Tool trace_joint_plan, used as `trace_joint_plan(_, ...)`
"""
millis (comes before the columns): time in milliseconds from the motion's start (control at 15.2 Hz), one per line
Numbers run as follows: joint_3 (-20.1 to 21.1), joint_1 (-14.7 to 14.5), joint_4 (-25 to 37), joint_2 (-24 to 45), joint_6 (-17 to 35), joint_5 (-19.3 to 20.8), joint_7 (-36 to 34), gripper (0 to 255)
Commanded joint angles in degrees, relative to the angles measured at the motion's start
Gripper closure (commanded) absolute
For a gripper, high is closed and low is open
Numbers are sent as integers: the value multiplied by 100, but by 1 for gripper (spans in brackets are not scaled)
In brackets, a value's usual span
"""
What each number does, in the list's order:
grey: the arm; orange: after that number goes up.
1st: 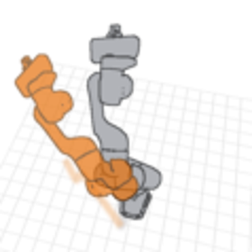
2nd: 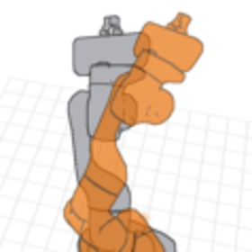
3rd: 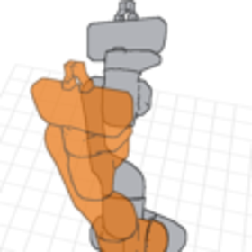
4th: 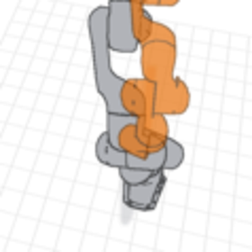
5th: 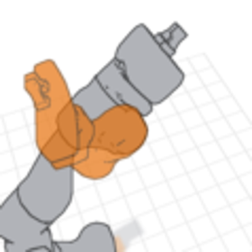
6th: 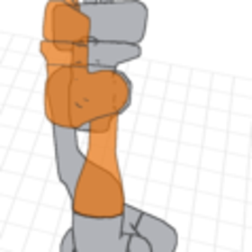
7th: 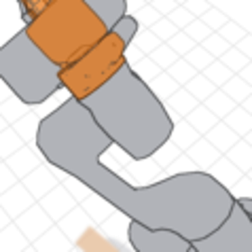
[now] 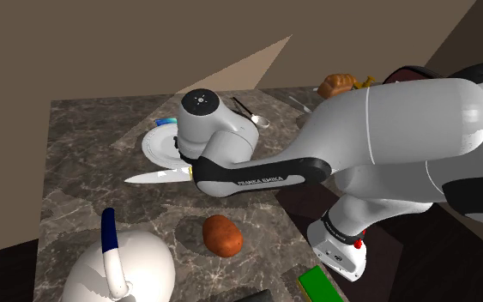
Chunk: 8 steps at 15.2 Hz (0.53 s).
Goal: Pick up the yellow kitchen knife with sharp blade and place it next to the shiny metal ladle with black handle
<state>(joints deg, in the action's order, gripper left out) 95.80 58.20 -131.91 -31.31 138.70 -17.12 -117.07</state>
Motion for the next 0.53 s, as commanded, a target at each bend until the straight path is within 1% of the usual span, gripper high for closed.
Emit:
trace_joint_plan(0, 44, 43, -1, -4, 25, -10, 4, 0)
trace_joint_plan(330, 43, 41, 0, -4, 24, -10, 4, 0)
trace_joint_plan(396, 43, 41, 0, -4, 24, -10, 4, 255)
trace_joint_plan(462, 43, 41, 0, -4, 24, -10, 4, 255)
